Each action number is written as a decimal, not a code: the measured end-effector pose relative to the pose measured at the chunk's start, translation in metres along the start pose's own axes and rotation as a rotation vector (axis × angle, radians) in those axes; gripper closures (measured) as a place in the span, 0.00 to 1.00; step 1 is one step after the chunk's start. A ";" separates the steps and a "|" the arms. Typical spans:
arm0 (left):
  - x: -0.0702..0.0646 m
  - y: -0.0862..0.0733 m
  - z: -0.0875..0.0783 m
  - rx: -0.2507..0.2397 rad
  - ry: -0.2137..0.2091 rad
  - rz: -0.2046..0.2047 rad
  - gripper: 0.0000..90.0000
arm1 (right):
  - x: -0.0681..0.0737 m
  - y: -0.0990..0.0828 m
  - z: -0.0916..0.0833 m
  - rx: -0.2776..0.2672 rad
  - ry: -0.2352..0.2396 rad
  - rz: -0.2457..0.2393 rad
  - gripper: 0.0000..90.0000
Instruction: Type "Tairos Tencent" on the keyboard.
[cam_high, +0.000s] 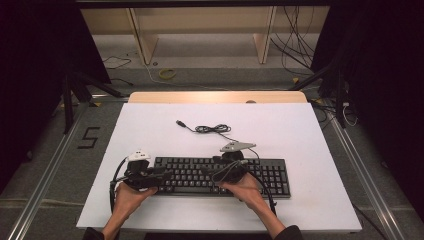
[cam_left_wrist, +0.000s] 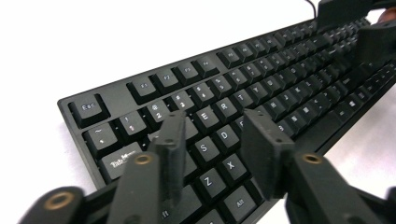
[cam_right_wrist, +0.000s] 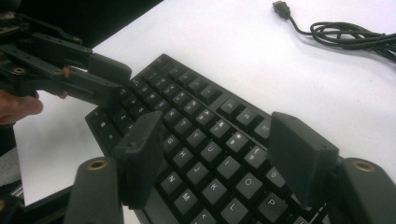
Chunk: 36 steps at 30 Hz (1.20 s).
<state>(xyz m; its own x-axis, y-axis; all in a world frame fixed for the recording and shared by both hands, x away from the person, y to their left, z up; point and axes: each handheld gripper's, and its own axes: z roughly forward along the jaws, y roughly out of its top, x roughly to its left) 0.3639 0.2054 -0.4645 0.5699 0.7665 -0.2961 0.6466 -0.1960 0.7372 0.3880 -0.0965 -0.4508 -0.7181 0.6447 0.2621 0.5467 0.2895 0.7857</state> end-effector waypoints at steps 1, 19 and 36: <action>0.000 0.000 0.000 -0.002 -0.003 0.000 0.61 | 0.000 0.000 0.000 0.002 -0.001 0.001 0.43; -0.004 -0.002 -0.006 -0.076 -0.036 -0.012 0.38 | 0.000 0.000 0.007 0.040 -0.006 -0.010 0.78; -0.006 -0.005 -0.011 -0.110 -0.059 -0.005 0.34 | 0.000 -0.005 0.024 0.114 -0.052 -0.041 1.00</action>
<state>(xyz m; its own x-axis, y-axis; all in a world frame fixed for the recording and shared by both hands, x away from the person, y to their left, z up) 0.3512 0.2084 -0.4597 0.5981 0.7292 -0.3326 0.5915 -0.1217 0.7970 0.3954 -0.0806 -0.4680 -0.7193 0.6654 0.1997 0.5648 0.3926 0.7259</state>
